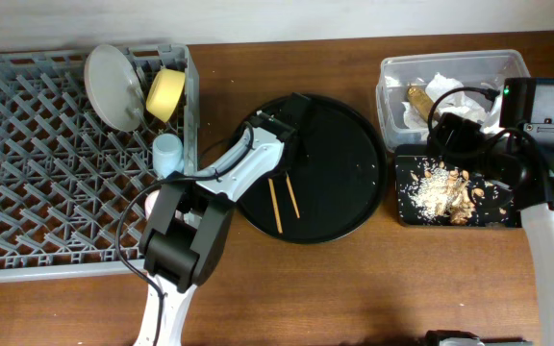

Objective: Sort waste into correct bins and load items into the dishwasher rack
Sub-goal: 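Carry the chopstick with the left gripper over the rack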

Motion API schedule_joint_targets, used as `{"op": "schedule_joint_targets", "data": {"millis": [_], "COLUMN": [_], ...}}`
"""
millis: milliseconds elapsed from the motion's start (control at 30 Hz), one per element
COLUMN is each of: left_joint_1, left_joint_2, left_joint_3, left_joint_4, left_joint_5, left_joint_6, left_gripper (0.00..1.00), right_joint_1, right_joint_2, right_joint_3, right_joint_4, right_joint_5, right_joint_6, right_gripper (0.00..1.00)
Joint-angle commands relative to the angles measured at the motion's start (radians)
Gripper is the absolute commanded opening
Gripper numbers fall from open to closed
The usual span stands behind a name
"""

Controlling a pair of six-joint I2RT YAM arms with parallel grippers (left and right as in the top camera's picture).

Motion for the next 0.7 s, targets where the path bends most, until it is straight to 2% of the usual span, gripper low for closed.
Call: {"op": "schedule_joint_targets", "data": {"millis": [0, 100, 167, 267, 433, 667], "left_joint_1": [0.004, 0.007, 0.014, 0.040, 0.151, 0.396], "left_joint_2": [0.052, 0.041, 0.023, -0.016, -0.093, -0.280], "left_joint_3": [0.052, 0.132, 0.198, 0.341, 0.550, 0.584], "left_joint_4": [-0.002, -0.017, -0.050, -0.199, -0.529, -0.805], "left_joint_5": [0.029, 0.029, 0.029, -0.008, -0.073, -0.077], "left_joint_6": [0.046, 0.111, 0.194, 0.325, 0.388, 0.533], "left_gripper": [0.01, 0.01, 0.01, 0.01, 0.01, 0.01], "right_joint_1": [-0.005, -0.005, -0.005, -0.005, -0.005, -0.005], "right_joint_2": [0.002, 0.002, 0.002, 0.002, 0.002, 0.002], "right_joint_3": [0.009, 0.009, 0.009, 0.009, 0.009, 0.009], "right_joint_4": [0.000, 0.000, 0.000, 0.000, 0.000, 0.000], "right_joint_5": [0.011, 0.011, 0.011, 0.011, 0.011, 0.011], "right_joint_6": [0.005, 0.005, 0.005, 0.005, 0.005, 0.005], "right_gripper": [0.98, 0.98, 0.99, 0.98, 0.98, 0.99]}}
